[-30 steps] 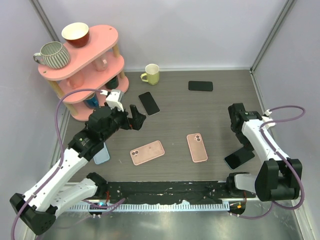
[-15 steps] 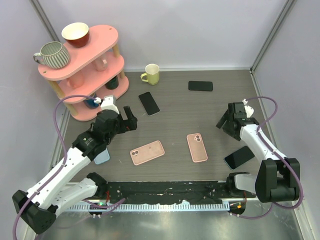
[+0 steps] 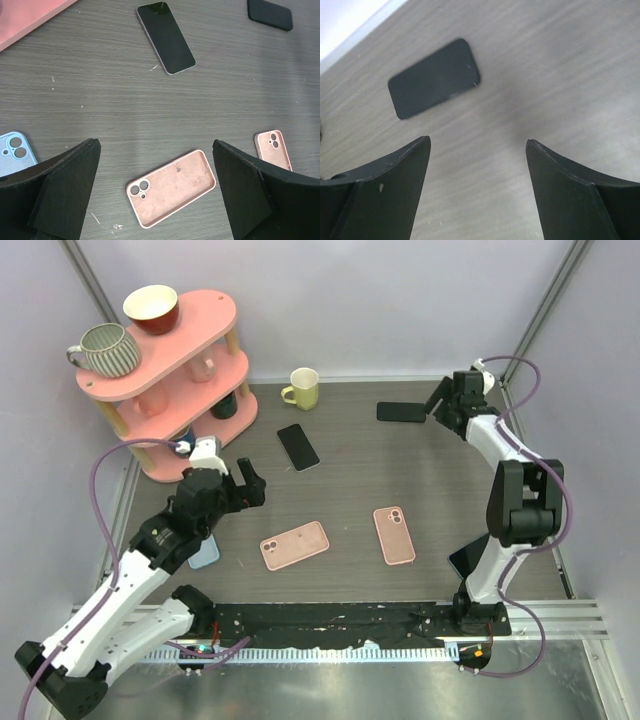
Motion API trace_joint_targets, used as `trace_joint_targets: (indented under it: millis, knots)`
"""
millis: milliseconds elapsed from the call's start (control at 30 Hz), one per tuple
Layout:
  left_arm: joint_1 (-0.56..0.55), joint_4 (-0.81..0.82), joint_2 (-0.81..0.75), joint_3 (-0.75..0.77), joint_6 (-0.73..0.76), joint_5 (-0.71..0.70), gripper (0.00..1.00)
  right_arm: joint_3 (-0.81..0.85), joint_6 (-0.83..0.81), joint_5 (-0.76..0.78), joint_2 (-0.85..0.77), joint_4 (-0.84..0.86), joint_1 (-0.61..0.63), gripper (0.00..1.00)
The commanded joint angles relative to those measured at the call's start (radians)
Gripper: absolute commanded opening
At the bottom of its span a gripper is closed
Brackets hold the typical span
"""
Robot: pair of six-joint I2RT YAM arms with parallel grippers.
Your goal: Put the phone into the phone case
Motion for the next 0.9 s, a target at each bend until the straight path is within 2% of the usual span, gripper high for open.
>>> trace_joint_targets:
  millis: [0,33,67,100,167,200,233,267,367,433,667,867]
  knots:
    - [-0.003,0.023,-0.061,-0.023,0.017,-0.019,1.00,0.178,-0.009,-0.041,0.095,-0.064,-0.003,0.81]
    - [-0.003,0.023,-0.067,-0.023,0.017,-0.017,1.00,0.227,0.035,0.026,0.116,-0.157,-0.002,0.80]
    - [-0.003,0.021,-0.072,-0.021,0.017,-0.017,1.00,0.319,0.077,0.134,0.154,-0.363,-0.002,0.79]
    - [-0.003,0.021,-0.075,-0.017,0.017,-0.017,1.00,0.338,0.153,0.185,0.159,-0.444,-0.002,0.78]
    - [-0.003,0.021,-0.090,-0.015,0.017,-0.016,1.00,0.308,0.224,0.290,0.121,-0.603,-0.003,0.78]
    - [-0.003,0.021,-0.095,-0.017,0.017,-0.013,1.00,0.271,0.258,0.308,0.087,-0.632,-0.034,0.78]
    - [-0.003,0.021,-0.106,-0.018,0.017,-0.011,1.00,0.222,0.317,0.316,0.054,-0.650,-0.061,0.80]
    - [-0.003,0.021,-0.112,-0.020,0.019,-0.010,1.00,0.108,0.342,0.321,-0.024,-0.655,-0.078,0.83]
    - [-0.005,0.041,-0.130,-0.035,0.034,0.007,1.00,-0.083,0.388,0.342,-0.126,-0.633,-0.147,0.93]
    - [-0.005,0.055,-0.130,-0.041,0.037,0.024,1.00,-0.140,0.387,0.333,-0.187,-0.630,-0.169,0.95]
    - [-0.005,0.053,-0.075,-0.029,0.030,0.078,1.00,-0.375,0.392,0.381,-0.338,-0.623,-0.264,0.96]
    - [-0.003,0.050,-0.070,-0.029,0.019,0.093,1.00,-0.479,0.372,0.358,-0.415,-0.569,-0.307,0.96]
